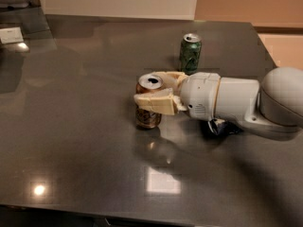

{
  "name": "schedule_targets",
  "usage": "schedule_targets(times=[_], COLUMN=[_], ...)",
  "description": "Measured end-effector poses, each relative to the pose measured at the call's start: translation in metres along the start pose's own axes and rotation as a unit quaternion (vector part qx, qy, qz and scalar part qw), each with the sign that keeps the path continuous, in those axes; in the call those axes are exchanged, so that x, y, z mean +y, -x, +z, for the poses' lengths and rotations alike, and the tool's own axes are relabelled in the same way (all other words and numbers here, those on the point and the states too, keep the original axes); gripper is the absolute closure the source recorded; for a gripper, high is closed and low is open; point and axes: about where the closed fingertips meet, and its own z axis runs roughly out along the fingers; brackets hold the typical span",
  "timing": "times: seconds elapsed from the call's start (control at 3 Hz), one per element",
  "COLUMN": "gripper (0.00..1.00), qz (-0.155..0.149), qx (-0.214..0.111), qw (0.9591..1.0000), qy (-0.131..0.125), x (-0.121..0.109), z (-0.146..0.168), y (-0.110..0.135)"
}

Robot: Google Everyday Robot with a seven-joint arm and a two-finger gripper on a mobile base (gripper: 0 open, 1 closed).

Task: Place orange can upright

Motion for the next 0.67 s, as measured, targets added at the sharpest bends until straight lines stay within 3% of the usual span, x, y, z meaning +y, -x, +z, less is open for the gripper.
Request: schedule_targets(times=[0.67], gripper=[0.36], qz=[-0.003], qx=[0.001], qw=[1.0000], qy=[0.003], x=[0.0032], z=[0.0028], y=[0.0028])
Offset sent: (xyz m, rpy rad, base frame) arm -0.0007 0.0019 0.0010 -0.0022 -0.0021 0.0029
